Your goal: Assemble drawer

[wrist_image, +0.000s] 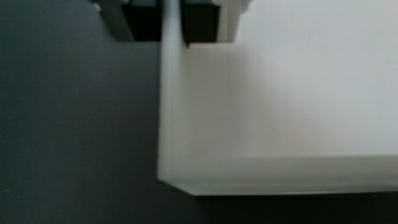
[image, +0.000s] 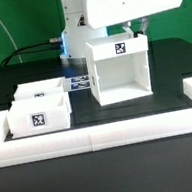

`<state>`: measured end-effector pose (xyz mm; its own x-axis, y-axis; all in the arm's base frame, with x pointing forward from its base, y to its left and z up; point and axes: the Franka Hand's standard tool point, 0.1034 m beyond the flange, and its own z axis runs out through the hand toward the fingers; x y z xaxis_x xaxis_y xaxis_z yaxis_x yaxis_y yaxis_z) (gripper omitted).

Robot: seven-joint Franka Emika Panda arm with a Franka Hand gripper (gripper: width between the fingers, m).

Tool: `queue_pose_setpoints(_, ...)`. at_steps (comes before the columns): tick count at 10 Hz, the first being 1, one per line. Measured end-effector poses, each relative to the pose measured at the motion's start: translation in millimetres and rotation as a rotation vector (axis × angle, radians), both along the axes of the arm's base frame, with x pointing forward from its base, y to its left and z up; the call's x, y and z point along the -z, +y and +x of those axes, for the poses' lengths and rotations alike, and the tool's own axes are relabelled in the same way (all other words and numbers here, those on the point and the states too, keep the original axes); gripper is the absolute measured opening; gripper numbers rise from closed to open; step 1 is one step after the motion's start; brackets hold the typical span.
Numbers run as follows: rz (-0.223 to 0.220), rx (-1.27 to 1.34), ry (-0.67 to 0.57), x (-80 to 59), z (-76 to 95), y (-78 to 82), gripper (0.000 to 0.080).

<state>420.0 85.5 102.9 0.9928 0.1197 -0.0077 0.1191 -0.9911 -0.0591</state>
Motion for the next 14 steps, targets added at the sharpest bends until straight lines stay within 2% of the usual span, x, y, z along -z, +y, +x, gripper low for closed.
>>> queue_pose_setpoints(6, 0.0, 0.0, 0.0, 0.1, 0.4, 0.0, 0.0037)
queue_pose_setpoints(8, 0.011, 0.027, -0.019, 0.2, 28.1, 2.4, 0.0037)
queue_pose_setpoints(10, 0.027, 0.042, -0.052, -0.2, 69.7, 6.6, 0.0038)
queue_pose_setpoints(14, 0.054, 0.069, -0.122, -0.7, 135.7, 11.2, 0.0038)
